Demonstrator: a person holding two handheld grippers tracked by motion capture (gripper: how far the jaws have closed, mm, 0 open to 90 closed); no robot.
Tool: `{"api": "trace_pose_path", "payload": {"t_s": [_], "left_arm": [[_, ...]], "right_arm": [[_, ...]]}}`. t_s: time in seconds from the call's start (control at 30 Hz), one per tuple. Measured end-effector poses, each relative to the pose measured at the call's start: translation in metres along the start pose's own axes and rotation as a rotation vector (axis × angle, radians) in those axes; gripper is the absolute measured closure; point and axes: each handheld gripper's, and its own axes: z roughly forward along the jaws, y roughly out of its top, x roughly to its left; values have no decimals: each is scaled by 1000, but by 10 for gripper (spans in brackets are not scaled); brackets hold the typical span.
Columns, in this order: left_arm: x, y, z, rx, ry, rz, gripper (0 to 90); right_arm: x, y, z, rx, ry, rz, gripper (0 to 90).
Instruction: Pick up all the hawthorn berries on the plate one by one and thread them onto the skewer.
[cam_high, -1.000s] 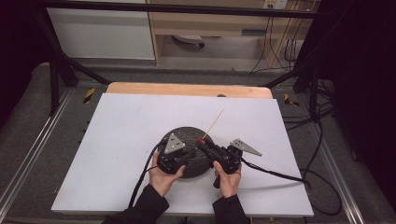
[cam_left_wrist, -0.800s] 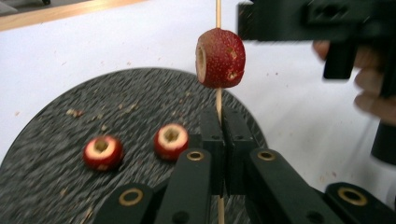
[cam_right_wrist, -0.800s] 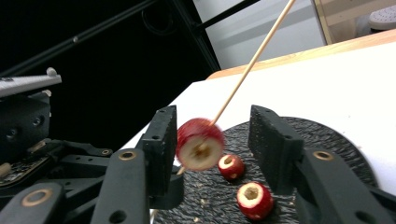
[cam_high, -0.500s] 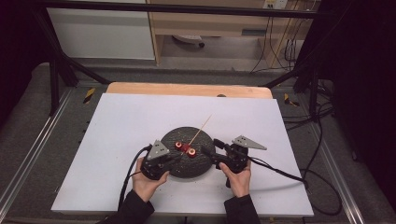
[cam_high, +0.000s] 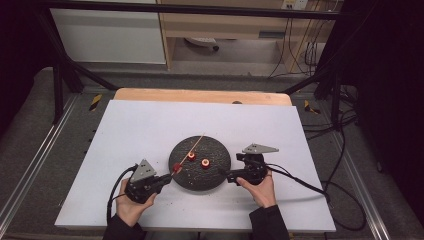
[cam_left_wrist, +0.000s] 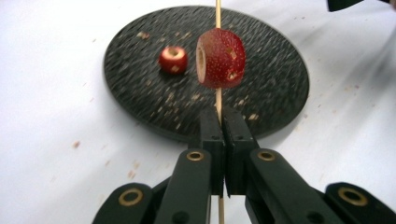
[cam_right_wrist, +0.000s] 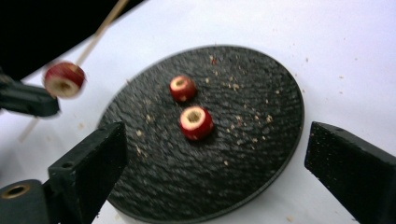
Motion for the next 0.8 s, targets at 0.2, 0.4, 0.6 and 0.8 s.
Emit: {"api": "trace_pose_path", "payload": {"t_s": [0.2,0.4,0.6,0.8], "left_arm": [[12,-16,-11,5,10,-27,881],[17,-25,-15,8,3,-29,881],[19,-29,-16,14,-6,-23,881],[23,-34,-18,19,-6,-22,881]], "right_arm": [[3,7,4,69,-7,-42,38],[7,22,11,147,-28,-88,28],[14,37,21,209,-37,-118,30],[20,52,34,264,-50,-152,34]]}}
